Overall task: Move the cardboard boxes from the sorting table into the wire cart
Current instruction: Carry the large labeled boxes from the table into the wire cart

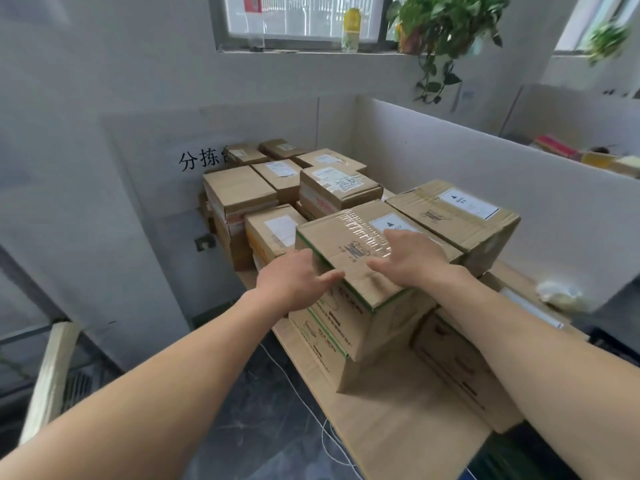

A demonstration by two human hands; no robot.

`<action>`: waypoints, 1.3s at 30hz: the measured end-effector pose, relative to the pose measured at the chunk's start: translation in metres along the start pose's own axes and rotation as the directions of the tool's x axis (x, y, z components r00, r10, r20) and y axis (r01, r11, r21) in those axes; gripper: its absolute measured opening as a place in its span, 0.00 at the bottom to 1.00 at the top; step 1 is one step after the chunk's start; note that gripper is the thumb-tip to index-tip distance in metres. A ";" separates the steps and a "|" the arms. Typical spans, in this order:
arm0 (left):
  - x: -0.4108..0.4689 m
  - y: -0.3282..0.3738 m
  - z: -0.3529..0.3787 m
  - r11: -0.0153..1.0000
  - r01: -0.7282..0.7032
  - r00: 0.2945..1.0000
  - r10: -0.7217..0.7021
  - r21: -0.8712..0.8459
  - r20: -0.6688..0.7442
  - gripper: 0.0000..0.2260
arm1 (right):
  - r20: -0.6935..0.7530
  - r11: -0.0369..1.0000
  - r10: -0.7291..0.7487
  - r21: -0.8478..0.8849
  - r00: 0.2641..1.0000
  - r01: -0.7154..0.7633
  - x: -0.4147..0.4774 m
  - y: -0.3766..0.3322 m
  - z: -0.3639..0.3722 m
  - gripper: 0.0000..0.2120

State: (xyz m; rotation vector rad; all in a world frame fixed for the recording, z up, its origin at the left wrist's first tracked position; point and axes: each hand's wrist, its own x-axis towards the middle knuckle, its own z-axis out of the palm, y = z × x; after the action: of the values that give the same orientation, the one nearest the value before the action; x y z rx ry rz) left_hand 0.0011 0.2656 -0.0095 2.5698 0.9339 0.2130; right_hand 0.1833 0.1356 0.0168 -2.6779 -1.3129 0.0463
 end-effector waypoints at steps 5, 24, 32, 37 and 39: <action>0.004 0.023 0.015 0.997 0.073 0.997 -0.073 0.008 -0.015 0.29 | 0.054 0.989 0.147 -0.038 0.988 -0.145 0.019 0.050 0.000 0.34; 0.002 0.019 0.027 0.891 0.251 0.964 -0.266 -0.378 0.014 0.20 | 0.067 0.979 0.079 0.180 0.995 -0.090 0.031 0.070 0.009 0.28; -0.010 0.007 0.026 0.771 0.360 0.911 -0.413 -0.525 0.017 0.26 | 0.043 0.986 0.057 0.156 0.997 -0.063 0.016 0.044 0.016 0.35; -0.034 -0.015 0.015 0.785 0.353 0.905 -0.424 -0.509 -0.025 0.30 | 0.020 0.982 0.067 0.175 0.998 -0.069 0.005 0.017 0.013 0.27; -0.046 -0.025 0.008 0.780 0.349 0.905 -0.425 -0.519 -0.030 0.30 | -0.007 0.975 0.057 0.214 0.998 -0.055 -0.001 0.005 0.014 0.19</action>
State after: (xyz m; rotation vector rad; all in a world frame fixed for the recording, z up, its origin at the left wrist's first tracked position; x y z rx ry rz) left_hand -0.0466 0.2510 -0.0274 1.8530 1.2487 0.4634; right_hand 0.1850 0.1336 0.0022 -2.5276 -1.1562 0.1672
